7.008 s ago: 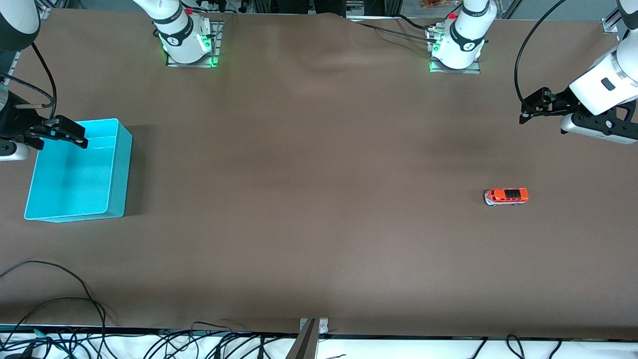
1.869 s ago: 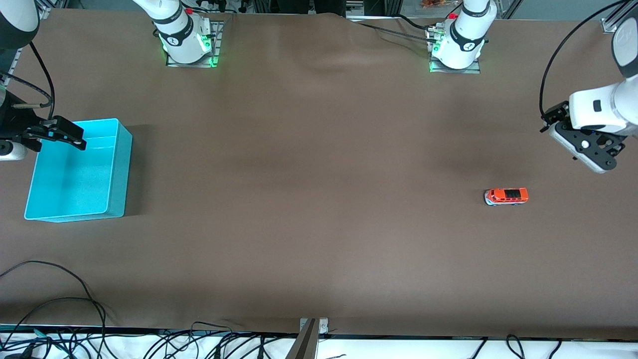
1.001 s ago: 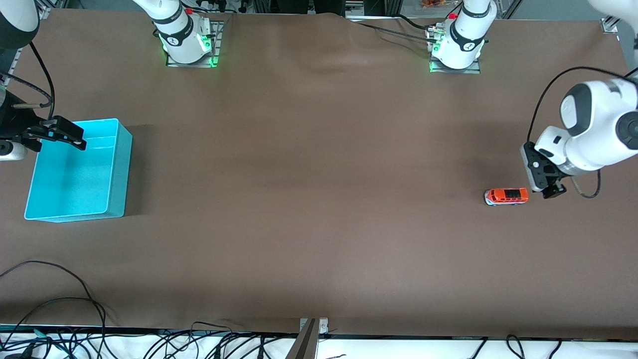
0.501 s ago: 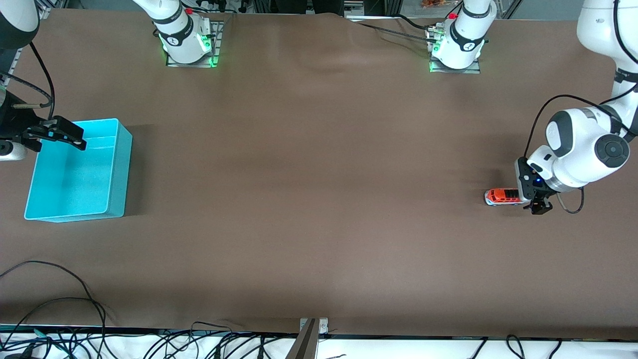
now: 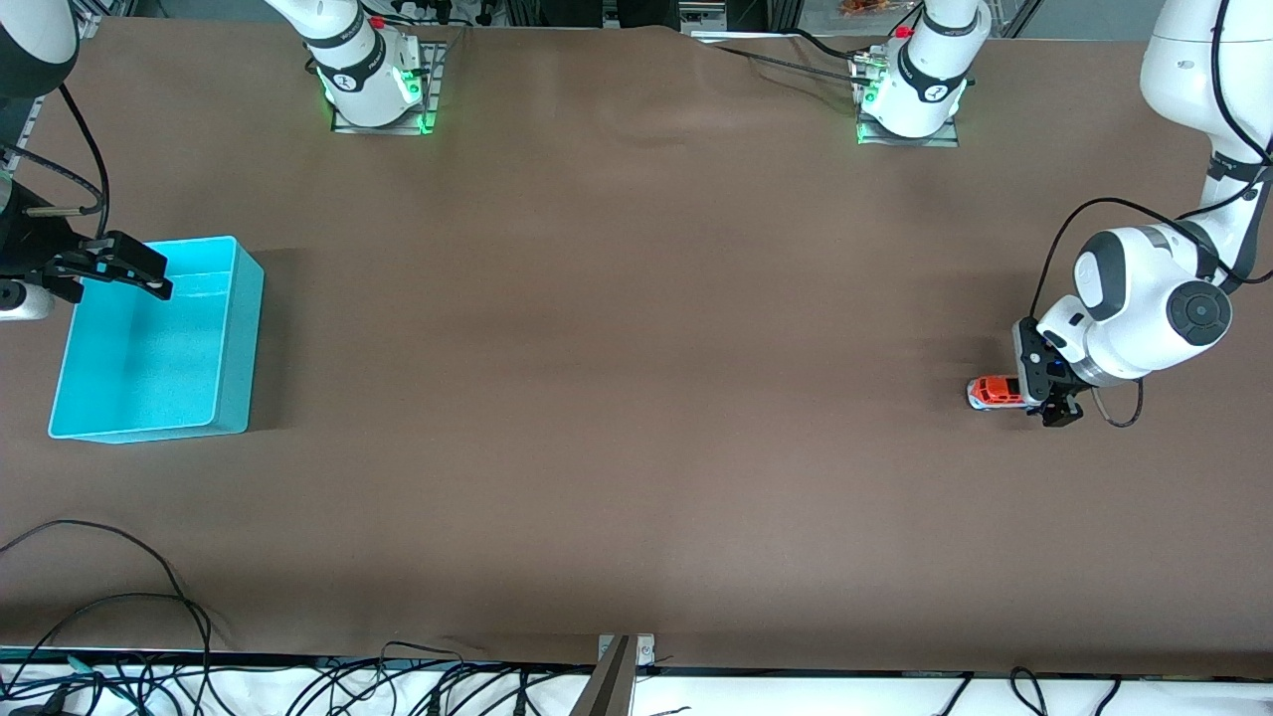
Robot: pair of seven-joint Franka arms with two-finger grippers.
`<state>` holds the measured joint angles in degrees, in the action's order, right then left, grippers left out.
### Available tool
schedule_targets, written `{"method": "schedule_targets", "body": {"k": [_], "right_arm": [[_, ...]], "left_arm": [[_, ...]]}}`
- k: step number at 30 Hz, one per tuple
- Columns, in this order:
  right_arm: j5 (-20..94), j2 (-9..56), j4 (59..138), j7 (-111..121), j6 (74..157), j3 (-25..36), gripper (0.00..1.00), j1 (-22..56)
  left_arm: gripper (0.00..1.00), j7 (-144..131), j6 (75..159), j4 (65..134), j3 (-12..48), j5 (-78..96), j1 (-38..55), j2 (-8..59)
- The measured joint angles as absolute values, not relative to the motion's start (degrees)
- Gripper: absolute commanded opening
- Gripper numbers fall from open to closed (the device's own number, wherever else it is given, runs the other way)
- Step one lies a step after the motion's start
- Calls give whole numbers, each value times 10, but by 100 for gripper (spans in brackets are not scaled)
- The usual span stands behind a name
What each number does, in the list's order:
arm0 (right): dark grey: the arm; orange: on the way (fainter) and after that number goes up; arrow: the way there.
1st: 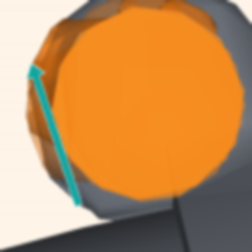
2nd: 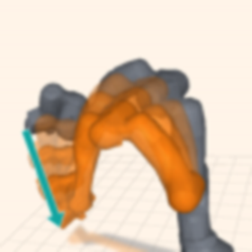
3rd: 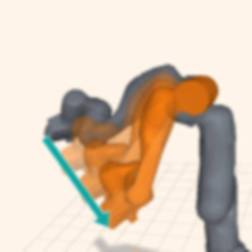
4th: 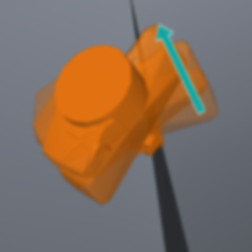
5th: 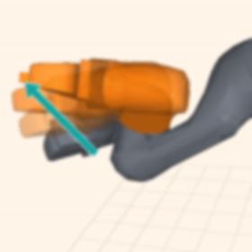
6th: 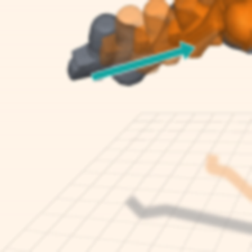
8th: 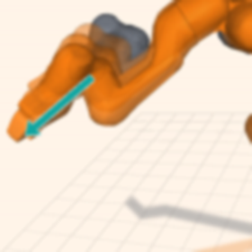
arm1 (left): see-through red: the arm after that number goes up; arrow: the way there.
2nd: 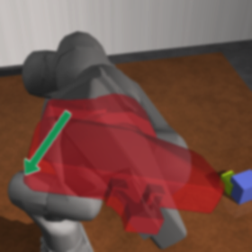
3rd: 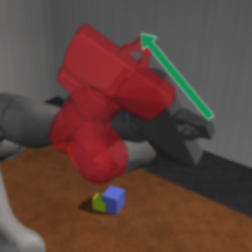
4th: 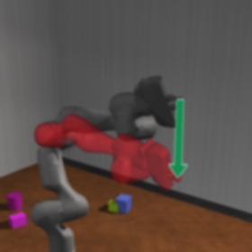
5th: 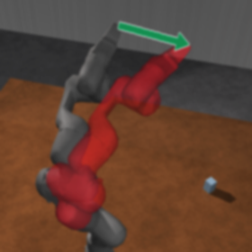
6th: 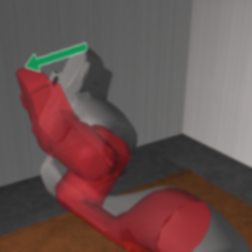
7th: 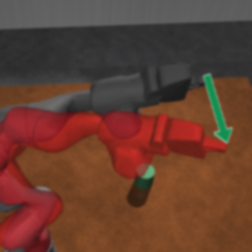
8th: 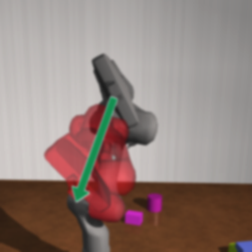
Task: Wind up bus and store in blue box
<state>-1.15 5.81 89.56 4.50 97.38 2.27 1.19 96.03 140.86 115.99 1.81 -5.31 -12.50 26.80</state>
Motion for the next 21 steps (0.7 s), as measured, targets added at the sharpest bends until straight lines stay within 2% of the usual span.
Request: {"method": "schedule_targets", "body": {"k": [7, 9, 12, 14, 16, 19, 21], "right_arm": [[-11, 58, 896, 45, 974, 23, 100, 12], [-11, 58, 896, 45, 974, 23, 100, 12], [-11, 58, 896, 45, 974, 23, 100, 12], [-11, 58, 896, 45, 974, 23, 100, 12], [-11, 58, 896, 45, 974, 23, 100, 12], [-11, 58, 896, 45, 974, 23, 100, 12], [-11, 58, 896, 45, 974, 23, 100, 12]], "left_arm": [[100, 960, 1410, 1164, 31, -39, -125, 270], [97, 960, 1410, 1166, 34, -37, -125, 270], [79, 960, 1411, 1167, 35, -36, -125, 272], [58, 960, 1412, 1167, 35, -35, -125, 274], [44, 960, 1412, 1167, 35, -35, -125, 275], [30, 960, 1413, 1167, 35, -35, -125, 277], [25, 960, 1414, 1167, 35, -35, -126, 279]]}}
